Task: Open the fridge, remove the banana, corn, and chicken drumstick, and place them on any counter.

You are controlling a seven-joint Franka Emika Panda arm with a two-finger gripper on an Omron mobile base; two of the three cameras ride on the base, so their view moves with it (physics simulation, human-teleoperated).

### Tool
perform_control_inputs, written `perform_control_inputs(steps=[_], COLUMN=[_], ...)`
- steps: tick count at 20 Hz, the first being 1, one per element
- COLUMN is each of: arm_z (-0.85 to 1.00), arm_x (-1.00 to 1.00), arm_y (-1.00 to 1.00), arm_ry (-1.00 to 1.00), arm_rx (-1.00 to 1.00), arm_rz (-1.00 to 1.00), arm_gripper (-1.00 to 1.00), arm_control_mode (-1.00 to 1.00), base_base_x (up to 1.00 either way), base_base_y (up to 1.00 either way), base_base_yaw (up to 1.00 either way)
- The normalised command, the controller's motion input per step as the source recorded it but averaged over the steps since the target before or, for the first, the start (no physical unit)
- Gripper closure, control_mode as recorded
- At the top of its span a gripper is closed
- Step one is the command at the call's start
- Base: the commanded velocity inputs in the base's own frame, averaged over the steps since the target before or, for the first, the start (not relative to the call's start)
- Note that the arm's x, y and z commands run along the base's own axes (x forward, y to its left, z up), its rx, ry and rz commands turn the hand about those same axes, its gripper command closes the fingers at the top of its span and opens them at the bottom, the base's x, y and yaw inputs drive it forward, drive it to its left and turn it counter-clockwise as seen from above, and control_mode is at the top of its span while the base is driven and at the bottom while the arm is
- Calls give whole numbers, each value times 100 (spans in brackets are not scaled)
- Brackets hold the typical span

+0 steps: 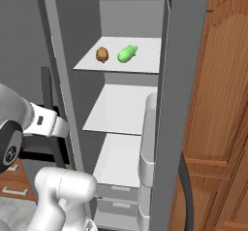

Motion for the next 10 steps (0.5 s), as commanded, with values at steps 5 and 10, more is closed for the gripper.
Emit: perform_control_inputs(steps=[5,10], arm_z=[0,0], arm_x=[0,0], arm_y=[0,0], arm_ry=[0,0], arm_rx=[0,0], arm_rz=[0,0], arm_gripper=[-100,-100], arm_control_mode=[100,100], base_base_x=[26,39], base_base_y=[-18,-35], base_base_yaw=[0,0])
